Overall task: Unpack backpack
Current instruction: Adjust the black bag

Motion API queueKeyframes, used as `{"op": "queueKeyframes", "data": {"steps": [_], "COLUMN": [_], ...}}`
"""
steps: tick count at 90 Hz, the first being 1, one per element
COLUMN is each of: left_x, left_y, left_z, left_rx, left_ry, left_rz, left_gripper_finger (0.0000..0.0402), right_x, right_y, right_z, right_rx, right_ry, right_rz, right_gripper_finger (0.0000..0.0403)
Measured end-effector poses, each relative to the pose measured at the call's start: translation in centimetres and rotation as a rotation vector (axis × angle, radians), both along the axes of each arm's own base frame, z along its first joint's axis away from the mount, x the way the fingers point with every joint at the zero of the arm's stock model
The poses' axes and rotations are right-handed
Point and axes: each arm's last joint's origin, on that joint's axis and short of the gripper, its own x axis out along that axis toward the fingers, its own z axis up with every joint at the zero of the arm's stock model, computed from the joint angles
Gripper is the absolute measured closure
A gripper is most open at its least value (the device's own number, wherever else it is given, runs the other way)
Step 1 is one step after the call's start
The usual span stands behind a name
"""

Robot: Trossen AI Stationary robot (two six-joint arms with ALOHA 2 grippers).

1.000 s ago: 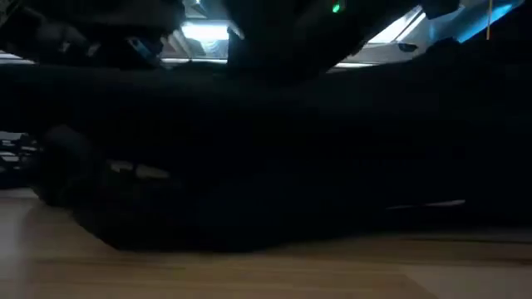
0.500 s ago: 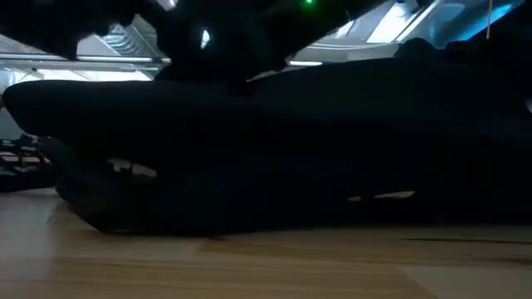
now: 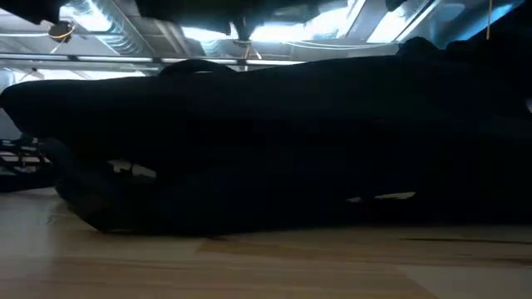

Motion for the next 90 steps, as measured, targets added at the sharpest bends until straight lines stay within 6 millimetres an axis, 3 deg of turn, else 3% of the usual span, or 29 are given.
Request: {"op": "queueKeyframes", "data": {"steps": [21,31,44,59,71,90], "left_x": [-0.6,-0.6,-0.6,-1.0,-1.8,-2.1], "left_y": [0.6,0.7,0.7,1.4,1.0,0.1], "left_z": [-0.4,-0.8,-1.2,-3.7,-5.0,-4.9], "left_rx": [0.033,0.029,-0.036,-0.164,-0.147,-0.157], "left_ry": [0.100,0.149,0.225,0.549,0.689,0.694], "left_rz": [0.106,0.152,0.151,0.241,0.289,0.220], "left_gripper_finger": [0.0050,0.0050,0.0050,0.0050,0.0050,0.0050], "right_x": [-1.1,-1.0,0.8,1.8,2.3,3.1], "right_y": [2.4,2.1,0.7,-0.5,-1.5,-3.2], "right_z": [-0.4,-0.2,0.2,-1.1,-0.6,-0.7], "right_rx": [0.110,0.171,0.445,0.504,0.520,0.537], "right_ry": [0.090,0.063,0.062,0.259,0.230,0.220], "right_rz": [0.286,0.047,-0.181,-0.423,-0.497,-0.495], "right_gripper_finger": [0.0236,0.0236,0.0230,0.0198,0.0162,0.0130]}}
